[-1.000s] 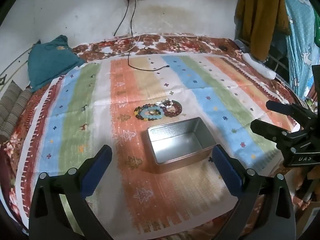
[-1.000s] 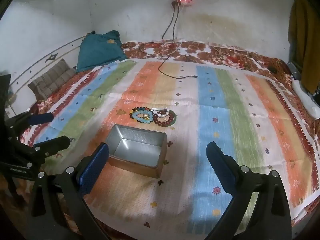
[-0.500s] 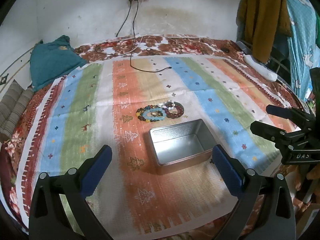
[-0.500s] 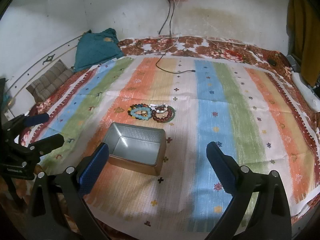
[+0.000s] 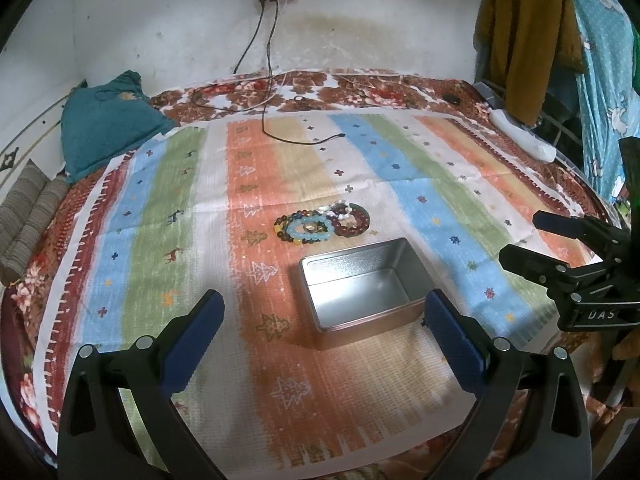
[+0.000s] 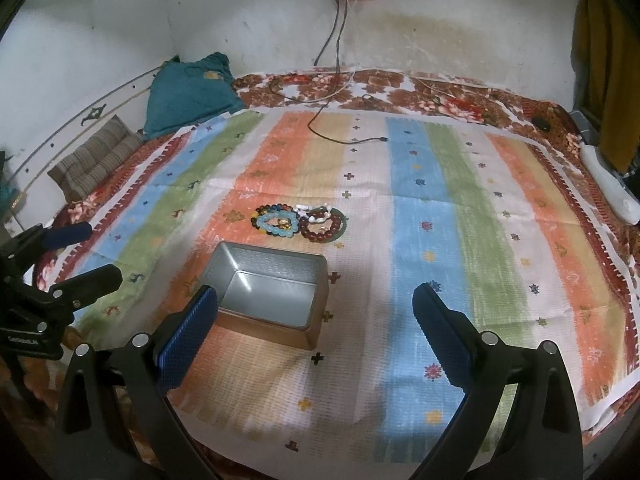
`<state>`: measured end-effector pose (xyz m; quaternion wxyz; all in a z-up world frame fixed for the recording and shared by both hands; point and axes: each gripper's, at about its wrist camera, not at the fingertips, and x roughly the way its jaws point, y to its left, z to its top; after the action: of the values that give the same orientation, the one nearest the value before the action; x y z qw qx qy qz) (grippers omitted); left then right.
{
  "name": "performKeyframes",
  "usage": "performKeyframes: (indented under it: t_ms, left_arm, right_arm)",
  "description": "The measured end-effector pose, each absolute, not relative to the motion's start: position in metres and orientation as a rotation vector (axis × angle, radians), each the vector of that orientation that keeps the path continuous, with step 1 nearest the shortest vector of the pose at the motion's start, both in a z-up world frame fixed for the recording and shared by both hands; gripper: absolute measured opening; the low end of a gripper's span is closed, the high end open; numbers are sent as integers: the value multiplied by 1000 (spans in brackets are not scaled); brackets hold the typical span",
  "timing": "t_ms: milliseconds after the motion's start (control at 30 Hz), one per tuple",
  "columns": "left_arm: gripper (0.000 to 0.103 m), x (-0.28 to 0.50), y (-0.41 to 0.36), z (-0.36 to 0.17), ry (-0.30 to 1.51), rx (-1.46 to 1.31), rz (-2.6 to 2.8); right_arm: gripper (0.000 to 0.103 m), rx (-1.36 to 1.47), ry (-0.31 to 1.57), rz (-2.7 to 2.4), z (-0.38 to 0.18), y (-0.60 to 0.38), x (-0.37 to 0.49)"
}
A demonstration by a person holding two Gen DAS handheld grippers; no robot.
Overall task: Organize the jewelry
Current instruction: 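Move both tools forward past the silver tin toward the bracelet pile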
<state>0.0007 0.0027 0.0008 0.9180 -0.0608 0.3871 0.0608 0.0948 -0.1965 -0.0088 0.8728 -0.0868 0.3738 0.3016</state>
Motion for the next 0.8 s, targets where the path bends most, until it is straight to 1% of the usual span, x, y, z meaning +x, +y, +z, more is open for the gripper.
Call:
performKeyframes:
  t_ms: [800]
  left_arm:
    - [97, -1, 4, -1, 803, -122, 131]
  right_arm:
    - [99, -182, 799, 613, -12, -200, 100]
